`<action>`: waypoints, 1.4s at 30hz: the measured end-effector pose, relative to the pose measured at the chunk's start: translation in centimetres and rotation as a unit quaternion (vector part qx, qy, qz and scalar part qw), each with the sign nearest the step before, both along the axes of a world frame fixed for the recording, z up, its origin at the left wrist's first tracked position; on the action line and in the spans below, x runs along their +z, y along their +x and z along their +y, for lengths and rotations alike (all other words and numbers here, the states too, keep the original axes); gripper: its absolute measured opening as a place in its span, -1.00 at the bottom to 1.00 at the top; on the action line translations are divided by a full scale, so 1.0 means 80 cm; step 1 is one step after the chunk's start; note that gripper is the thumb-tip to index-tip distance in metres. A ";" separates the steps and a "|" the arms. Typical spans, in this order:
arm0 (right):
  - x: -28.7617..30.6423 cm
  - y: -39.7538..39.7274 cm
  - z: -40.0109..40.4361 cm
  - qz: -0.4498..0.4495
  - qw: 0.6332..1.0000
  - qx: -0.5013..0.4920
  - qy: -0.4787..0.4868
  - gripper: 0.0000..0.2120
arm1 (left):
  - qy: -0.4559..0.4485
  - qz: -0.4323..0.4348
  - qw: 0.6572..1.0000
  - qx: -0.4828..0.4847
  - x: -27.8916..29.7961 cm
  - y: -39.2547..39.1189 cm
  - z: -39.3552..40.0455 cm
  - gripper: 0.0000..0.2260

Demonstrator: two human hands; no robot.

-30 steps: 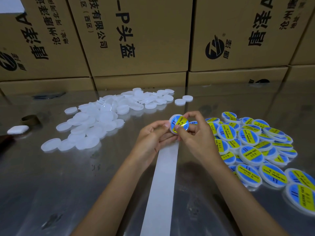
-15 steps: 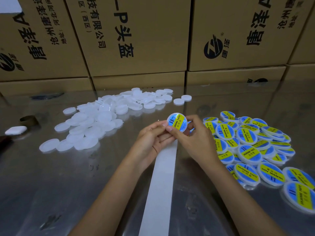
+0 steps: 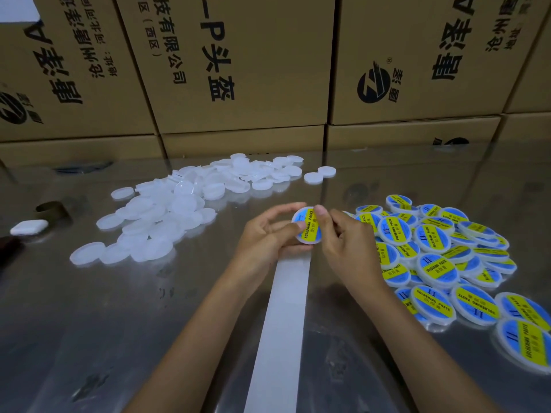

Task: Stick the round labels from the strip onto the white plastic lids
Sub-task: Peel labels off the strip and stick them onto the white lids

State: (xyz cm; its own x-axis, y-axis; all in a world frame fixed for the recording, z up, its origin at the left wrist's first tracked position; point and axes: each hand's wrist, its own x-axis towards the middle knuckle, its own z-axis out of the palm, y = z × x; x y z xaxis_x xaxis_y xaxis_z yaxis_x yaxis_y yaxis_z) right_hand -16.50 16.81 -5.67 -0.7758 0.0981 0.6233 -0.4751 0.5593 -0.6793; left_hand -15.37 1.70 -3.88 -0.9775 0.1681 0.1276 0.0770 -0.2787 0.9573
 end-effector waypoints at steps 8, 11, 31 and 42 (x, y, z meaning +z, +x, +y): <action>-0.008 0.001 -0.005 -0.077 0.992 0.088 0.049 -0.54 | 0.012 0.009 0.990 0.140 0.000 0.001 0.000 -0.86; -0.008 0.001 -0.005 -0.070 0.993 0.069 0.069 -0.52 | 0.009 0.011 0.989 0.146 -0.002 0.000 0.000 -0.86; -0.004 -0.002 -0.005 -0.111 0.975 0.155 -0.118 -0.72 | -0.042 0.022 0.993 0.112 -0.006 -0.004 -0.006 -0.69; -0.006 0.000 -0.010 -0.069 0.979 0.151 -0.121 -0.80 | -0.013 0.008 0.993 0.114 -0.008 -0.005 -0.005 -0.82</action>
